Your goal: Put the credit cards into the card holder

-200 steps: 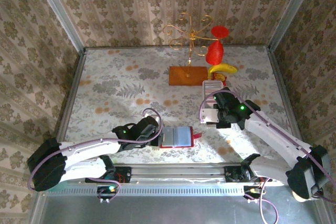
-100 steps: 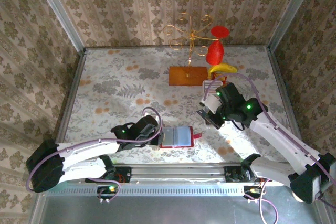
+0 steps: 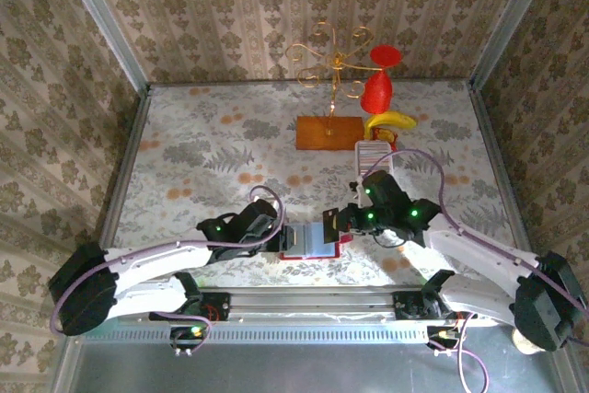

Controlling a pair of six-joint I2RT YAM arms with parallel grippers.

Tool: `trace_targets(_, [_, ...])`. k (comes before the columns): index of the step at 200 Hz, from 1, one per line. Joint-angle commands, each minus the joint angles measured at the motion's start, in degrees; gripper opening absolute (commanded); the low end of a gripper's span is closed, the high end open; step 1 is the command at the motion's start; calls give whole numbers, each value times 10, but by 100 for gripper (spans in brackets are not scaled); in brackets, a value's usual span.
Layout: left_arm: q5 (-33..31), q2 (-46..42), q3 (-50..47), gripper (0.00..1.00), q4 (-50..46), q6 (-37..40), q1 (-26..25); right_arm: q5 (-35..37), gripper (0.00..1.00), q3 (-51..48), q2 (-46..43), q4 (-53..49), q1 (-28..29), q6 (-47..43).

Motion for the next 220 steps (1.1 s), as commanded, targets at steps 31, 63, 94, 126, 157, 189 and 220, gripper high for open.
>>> trace_targets(31, [8,33,13,53,15,-6,5,23,0,1,71,96,33,56])
trace_targets(63, [5,53,14,46,15,-5,6,38,0,4,96,117,50,57])
trace_targets(94, [-1,64,13,43,11,3,8,42,0,12,133,133,65,61])
trace_targets(126, [-15,64,10,37,-2,10,9,54,0,20,159,140,70,62])
trace_targets(157, [-6,71,4,34,7,9,9,57,0,17,179,156,74,70])
trace_targets(189, [-6,72,3,32,7,9,8,62,0,10,197,173,75,88])
trace_targets(220, [-7,73,-2,30,9,9,8,66,0,9,207,187,82,98])
